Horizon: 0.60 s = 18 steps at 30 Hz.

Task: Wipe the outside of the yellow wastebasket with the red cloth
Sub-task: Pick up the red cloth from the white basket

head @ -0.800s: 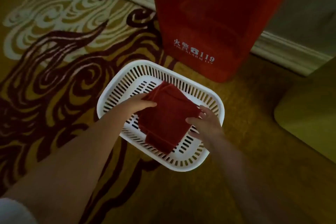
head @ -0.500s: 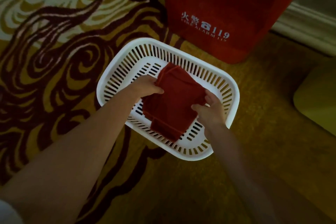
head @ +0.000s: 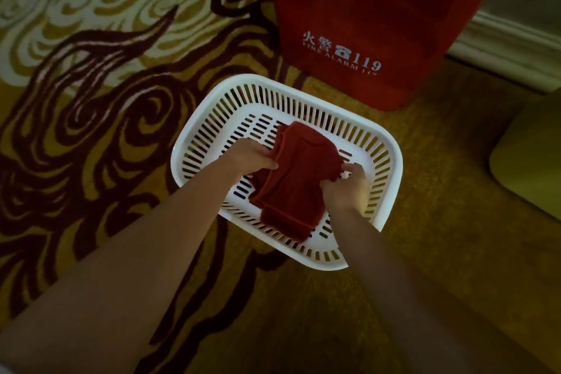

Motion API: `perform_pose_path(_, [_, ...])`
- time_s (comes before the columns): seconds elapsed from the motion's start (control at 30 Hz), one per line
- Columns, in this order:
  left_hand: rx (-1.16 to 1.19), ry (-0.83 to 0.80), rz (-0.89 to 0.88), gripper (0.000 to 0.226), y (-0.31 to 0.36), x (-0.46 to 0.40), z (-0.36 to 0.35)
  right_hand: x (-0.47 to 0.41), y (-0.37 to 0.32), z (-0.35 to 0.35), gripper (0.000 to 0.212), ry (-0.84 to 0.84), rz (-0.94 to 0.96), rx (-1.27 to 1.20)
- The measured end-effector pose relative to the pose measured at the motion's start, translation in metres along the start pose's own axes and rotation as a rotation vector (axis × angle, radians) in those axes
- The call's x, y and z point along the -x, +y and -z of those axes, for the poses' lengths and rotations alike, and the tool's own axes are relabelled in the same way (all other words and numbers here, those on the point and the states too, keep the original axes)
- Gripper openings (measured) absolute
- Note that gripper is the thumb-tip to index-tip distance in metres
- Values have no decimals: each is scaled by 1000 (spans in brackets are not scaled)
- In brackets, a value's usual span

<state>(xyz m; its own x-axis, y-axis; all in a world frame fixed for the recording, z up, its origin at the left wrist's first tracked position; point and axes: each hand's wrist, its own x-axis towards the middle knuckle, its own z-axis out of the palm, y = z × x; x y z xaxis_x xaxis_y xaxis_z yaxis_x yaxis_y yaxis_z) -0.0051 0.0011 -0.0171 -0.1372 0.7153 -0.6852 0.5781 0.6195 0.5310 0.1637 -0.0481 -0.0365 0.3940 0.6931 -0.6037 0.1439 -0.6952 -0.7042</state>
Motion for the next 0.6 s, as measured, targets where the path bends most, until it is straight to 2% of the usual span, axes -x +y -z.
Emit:
perform_pose_path(0.1, [28,2,-16,31,1,11,5,8,-10,1,44,-62,69,-38])
perform_pose_path(0.2, [225,-69,11,13,2,26,12,12,-25,16,47,-145,123,-101])
perform_pose_path(0.3, [387,-140,-38,14,7,41,17,13,-36,46,52,-209,205,-152])
perform_pose_path(0.4, [469,-197,-134,14,20,60,16,24,-38,79,57,-356,153,-409])
perform_pose_path(0.47, [506,-248,-188,14,30,72,11,32,-35,102,44,-488,116,-588])
perform_pose_path(0.53, [524,-293,-223,15,43,84,5,37,-36,130,31,-576,143,-582])
perform_pose_path(0.6, [532,-332,-247,17,58,96,-4,38,-40,163,25,-596,187,-543])
